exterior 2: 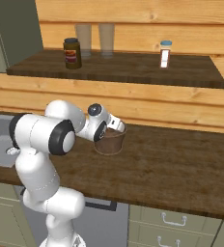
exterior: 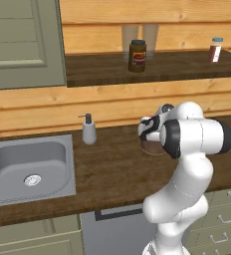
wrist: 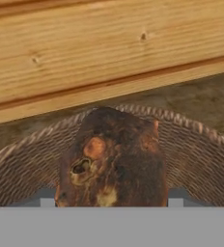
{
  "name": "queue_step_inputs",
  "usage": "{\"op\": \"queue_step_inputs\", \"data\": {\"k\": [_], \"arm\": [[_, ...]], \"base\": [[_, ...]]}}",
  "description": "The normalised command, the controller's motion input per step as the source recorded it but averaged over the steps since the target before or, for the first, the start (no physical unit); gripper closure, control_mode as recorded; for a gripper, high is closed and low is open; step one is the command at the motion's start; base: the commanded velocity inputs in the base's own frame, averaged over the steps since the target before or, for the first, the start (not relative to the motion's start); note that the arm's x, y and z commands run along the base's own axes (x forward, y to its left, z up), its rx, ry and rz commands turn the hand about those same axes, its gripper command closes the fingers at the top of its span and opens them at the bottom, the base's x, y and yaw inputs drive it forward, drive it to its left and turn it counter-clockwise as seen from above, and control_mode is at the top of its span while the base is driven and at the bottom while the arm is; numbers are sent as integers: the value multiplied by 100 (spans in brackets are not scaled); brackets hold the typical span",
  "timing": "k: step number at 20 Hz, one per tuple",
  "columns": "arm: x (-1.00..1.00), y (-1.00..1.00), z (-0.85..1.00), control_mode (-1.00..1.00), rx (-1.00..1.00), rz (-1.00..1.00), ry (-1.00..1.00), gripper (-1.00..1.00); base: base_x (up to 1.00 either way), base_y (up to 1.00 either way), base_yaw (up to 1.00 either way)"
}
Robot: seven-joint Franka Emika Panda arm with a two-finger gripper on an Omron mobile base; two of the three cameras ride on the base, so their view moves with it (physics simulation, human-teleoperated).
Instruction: Open the cabinet, pick up the bread from the cabinet and place it in the basket. Then move the basket to the dining counter.
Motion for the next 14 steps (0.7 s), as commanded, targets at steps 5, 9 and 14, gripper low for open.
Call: {"op": "queue_step_inputs", "data": {"k": [5, 9, 14], "arm": [[-45, 0, -9, -100, 1, 0, 0, -100], [-29, 0, -9, -100, 0, 0, -1, -100], [-11, 0, -2, -100, 2, 0, -4, -100]], "base": [[0, 0, 0], [0, 0, 0], [0, 0, 0]]}}
